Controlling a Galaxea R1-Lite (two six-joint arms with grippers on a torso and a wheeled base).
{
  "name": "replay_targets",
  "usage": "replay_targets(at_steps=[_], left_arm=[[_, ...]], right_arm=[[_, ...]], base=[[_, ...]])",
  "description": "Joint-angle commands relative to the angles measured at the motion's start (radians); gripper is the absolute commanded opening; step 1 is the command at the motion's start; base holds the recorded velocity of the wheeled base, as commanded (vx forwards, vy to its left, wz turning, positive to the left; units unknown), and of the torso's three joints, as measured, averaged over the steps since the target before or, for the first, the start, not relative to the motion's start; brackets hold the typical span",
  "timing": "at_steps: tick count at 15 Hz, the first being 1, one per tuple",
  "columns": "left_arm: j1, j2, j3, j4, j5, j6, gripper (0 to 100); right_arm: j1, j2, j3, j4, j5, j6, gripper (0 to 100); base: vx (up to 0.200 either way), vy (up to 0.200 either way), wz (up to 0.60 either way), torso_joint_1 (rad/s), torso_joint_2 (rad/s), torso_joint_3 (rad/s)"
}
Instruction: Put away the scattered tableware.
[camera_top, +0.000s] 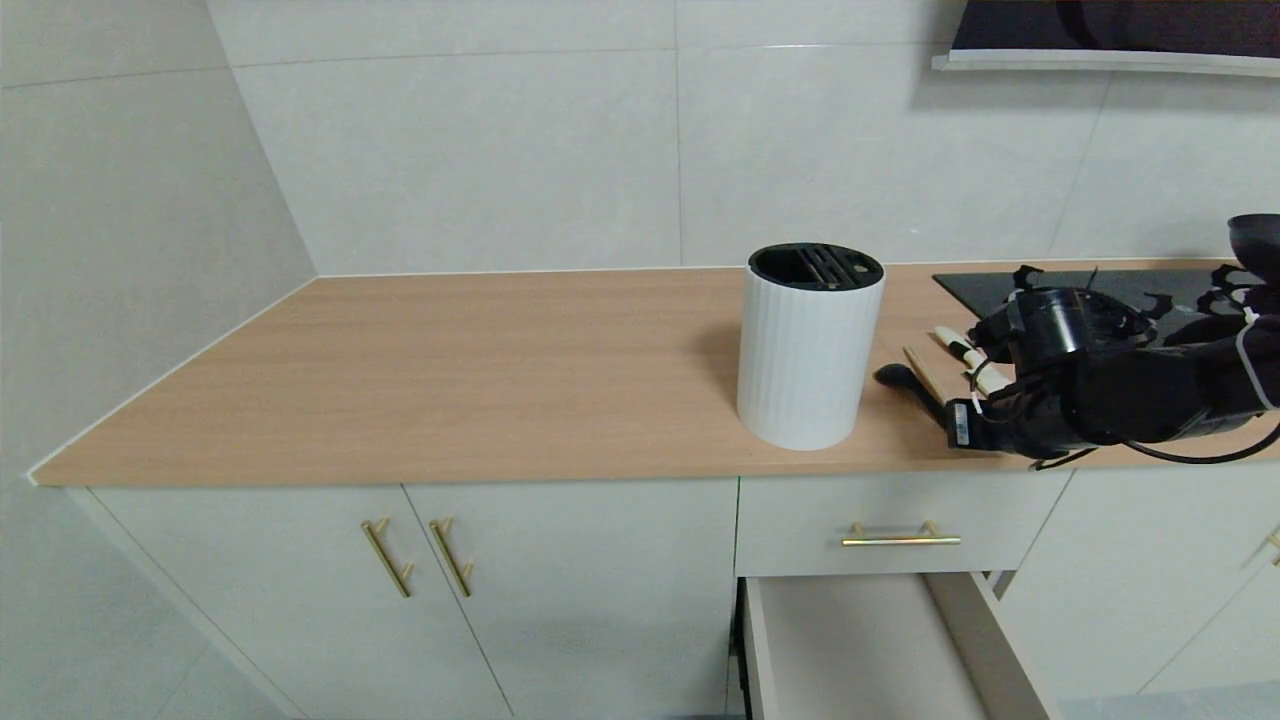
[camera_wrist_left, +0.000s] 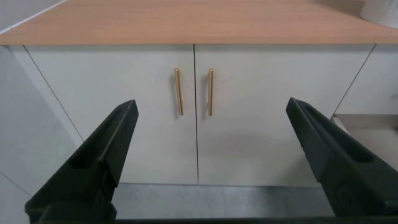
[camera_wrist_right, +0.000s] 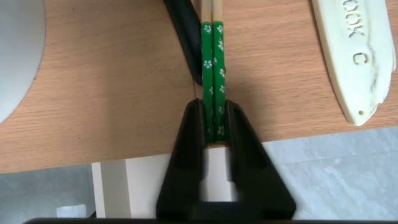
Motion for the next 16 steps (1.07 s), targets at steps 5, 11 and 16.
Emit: replay_targets(at_steps=[5,11,16], left_arm=[[0.000,0.000,0.000,0.000,0.001,0.000,100],[0.000,0.000,0.000,0.000,-0.001,0.000,100],[0.002,0.000,0.000,0.000,-0.001,0.000,100]], right_arm=[[-0.008,-0.056,0.007,0.005,0.000,0.002,0],[-0.007,-0.502,0.213,0.108,0.017,0.005,0],[-0.002,-0.707,0.234,0.377,0.132,-0.003,0]], base=[[0.000,0.000,0.00,0.000,0.00,0.000],[0.000,0.000,0.00,0.000,0.00,0.000],[0.000,0.000,0.00,0.000,0.00,0.000]])
